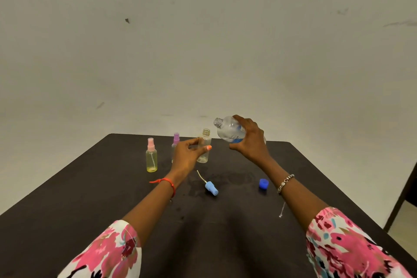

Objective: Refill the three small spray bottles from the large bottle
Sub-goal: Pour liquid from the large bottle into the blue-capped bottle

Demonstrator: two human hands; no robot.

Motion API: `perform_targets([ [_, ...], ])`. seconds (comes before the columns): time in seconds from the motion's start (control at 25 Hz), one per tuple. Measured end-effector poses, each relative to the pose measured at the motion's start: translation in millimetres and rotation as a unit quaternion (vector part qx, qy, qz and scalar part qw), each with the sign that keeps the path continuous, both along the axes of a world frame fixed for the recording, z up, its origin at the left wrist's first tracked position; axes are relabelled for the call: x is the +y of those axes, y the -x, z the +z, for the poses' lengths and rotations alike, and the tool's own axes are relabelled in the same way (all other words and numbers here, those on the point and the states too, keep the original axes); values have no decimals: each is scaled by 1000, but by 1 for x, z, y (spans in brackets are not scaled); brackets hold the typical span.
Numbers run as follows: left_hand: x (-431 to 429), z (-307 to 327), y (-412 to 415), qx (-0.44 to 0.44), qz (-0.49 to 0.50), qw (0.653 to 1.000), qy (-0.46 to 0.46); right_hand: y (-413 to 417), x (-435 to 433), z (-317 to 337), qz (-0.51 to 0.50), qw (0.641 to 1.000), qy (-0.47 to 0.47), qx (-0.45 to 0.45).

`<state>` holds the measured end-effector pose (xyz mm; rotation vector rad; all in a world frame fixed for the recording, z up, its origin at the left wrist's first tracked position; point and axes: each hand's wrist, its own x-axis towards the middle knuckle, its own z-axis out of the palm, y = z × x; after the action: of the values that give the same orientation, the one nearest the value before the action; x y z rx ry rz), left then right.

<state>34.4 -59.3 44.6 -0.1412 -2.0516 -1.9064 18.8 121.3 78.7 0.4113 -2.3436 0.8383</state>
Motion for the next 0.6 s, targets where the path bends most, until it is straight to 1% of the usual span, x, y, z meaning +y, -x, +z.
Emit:
perform_targets([
  [0.36,-11,14,-17,1,12,1000,11,-5,-11,17,11,997,-76,25],
  [0.6,-16,17,-28,0,6,1000,10,-11,-18,20,20,994,-105,26],
])
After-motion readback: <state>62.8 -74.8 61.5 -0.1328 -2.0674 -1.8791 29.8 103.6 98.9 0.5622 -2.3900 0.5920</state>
